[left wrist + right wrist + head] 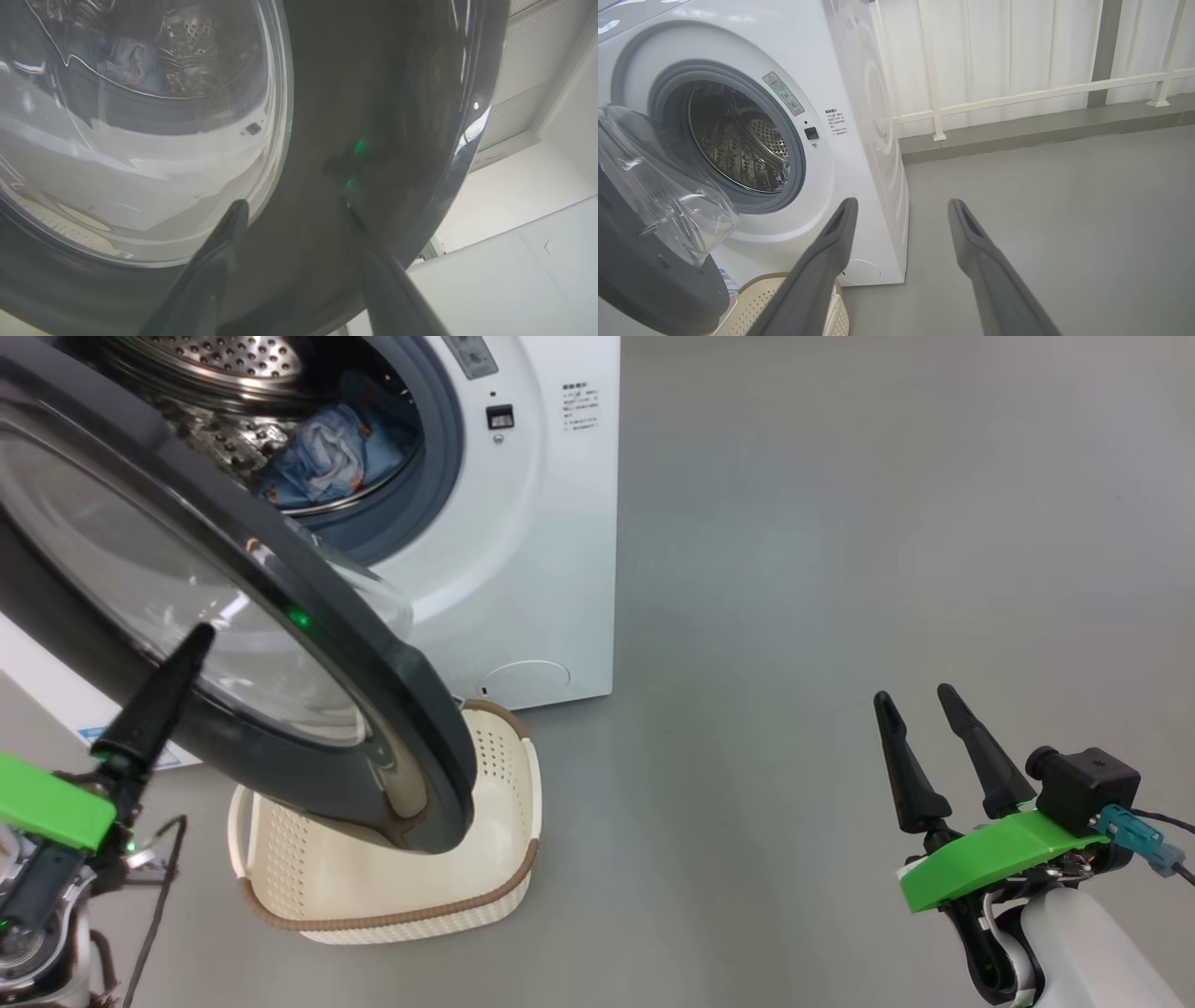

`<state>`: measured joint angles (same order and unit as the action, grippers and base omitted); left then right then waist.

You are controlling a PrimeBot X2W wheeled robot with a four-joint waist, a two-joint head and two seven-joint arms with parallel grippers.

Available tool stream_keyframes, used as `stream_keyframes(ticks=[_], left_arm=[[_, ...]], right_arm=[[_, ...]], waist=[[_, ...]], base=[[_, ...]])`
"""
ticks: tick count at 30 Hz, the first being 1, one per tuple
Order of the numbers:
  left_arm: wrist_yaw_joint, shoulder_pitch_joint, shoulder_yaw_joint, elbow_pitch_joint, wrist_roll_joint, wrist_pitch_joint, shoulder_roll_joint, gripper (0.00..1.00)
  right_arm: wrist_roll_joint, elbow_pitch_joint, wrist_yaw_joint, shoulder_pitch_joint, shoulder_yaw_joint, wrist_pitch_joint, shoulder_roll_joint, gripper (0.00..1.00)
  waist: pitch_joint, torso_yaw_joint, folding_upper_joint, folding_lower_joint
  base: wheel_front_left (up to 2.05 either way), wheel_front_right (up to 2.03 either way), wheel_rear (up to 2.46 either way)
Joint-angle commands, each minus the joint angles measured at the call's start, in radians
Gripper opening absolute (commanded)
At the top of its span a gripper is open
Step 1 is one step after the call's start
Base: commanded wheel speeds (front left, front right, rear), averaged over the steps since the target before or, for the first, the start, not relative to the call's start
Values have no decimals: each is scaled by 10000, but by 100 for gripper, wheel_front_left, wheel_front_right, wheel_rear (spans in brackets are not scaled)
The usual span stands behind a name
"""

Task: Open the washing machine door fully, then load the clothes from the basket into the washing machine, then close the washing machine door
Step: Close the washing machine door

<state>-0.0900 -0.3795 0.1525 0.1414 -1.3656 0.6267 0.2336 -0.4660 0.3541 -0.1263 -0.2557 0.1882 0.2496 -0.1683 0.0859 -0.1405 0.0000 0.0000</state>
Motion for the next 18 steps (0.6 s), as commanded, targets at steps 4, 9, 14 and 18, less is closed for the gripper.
stream_keyframes(ticks=[4,9,14,18], left_arm=[[-260,129,239,-650,1183,-892,690,100],[-363,558,0,-1023,2439,-2087,861,100],[-395,1201,-393,-1326,3697,-3498,933,100],[-401,1505,-661,-1422,4278,-4302,981,100]], right_arm=[[18,-203,-44,-55,127,122,-146,100],[-8,-205,-44,-57,150,122,-153,100],[-26,-222,-44,-34,151,122,-171,100],[-31,-234,-44,-21,164,122,-181,100]], waist=[[-98,153,0,0],[-194,231,0,0],[-256,262,0,0],[-270,268,0,0]], base=[[0,0,0],[0,0,0],[0,0,0],[0,0,0]])
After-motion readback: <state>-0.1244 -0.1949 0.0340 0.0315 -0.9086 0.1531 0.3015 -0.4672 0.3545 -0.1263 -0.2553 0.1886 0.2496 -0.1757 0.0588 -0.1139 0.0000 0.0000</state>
